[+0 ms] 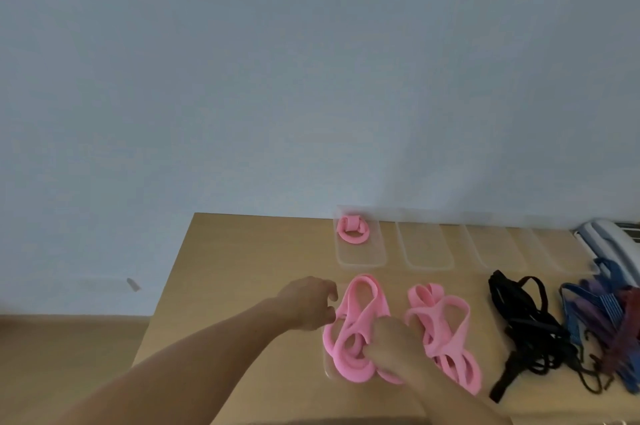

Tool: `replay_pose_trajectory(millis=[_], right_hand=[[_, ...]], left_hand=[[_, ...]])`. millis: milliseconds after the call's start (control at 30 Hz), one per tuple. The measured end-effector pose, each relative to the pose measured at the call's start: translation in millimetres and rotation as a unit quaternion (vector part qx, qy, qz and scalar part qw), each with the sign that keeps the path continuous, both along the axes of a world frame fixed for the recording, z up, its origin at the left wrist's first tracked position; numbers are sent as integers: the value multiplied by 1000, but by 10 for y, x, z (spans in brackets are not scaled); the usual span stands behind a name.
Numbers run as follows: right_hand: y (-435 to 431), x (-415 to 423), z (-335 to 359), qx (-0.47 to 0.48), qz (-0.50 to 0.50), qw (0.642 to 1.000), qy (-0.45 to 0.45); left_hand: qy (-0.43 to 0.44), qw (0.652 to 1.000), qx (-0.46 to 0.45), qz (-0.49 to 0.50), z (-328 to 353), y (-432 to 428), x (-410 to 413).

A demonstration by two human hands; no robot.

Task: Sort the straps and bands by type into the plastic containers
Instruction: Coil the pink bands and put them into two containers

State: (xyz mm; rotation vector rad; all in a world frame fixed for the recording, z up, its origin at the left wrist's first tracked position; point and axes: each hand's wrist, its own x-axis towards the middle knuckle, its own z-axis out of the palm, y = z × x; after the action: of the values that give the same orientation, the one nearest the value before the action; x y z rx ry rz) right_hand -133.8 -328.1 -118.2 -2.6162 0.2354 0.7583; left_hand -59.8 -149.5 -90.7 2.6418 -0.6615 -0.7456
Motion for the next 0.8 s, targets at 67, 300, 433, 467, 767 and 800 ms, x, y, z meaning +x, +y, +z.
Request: replay_pose_trajectory(millis=[67,300,433,467,767,800], right_hand=[[-8,10,146,-15,-2,1000,9],[-242,135,726,196,-132,971,-42],[-408,363,1210,291,-167,936,-109],[-430,414,1300,327,-176,922,-112],[-412,637,1756,572,-264,777,9],[-408,618,1798,540,-241,806,9]], left_hand=[[8,1000,-5,3,94,-21,-23],[19,994,-94,53,532,-187,-15],[14,978,-188,86,870,-272,45],[19,971,-219,94,952,-273,52],[0,926,-361,114,1349,-220,0],[-1,914,-382,141,1366,-213,5]])
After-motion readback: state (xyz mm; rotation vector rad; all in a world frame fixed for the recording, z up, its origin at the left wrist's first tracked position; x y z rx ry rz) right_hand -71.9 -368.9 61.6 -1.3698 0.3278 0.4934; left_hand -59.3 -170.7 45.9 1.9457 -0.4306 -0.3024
